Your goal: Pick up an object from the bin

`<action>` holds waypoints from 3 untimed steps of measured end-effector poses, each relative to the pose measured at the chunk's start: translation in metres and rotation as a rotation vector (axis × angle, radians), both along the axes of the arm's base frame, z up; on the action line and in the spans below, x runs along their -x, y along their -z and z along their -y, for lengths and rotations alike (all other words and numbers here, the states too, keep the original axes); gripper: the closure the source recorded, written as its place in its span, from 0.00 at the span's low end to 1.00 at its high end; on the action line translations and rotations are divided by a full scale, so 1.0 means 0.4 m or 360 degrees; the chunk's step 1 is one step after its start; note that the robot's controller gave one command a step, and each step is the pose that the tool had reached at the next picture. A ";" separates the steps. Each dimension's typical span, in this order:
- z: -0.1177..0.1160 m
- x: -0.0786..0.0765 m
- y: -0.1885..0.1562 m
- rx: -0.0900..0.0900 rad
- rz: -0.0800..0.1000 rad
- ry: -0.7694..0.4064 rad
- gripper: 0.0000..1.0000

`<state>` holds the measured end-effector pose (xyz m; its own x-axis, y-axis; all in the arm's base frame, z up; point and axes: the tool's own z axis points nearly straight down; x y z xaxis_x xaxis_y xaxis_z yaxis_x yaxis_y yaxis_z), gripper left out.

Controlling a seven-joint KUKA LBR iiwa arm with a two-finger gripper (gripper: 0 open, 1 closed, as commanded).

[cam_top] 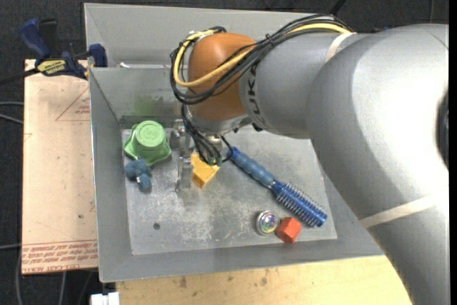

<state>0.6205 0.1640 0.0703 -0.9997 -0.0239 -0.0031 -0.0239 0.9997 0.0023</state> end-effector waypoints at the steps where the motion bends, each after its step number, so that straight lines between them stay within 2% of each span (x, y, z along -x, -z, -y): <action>1: 0.282 0.132 -0.061 0.0008 -0.0008 0.0175 0.00; 2: 0.080 0.015 0.001 -0.0001 0.0001 -0.0199 0.00; 3: 0.262 -0.004 0.000 0.0006 -0.0001 -0.0113 0.00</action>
Offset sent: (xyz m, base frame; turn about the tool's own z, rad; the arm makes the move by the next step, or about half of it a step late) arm -0.0521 -0.1077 0.0242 0.1005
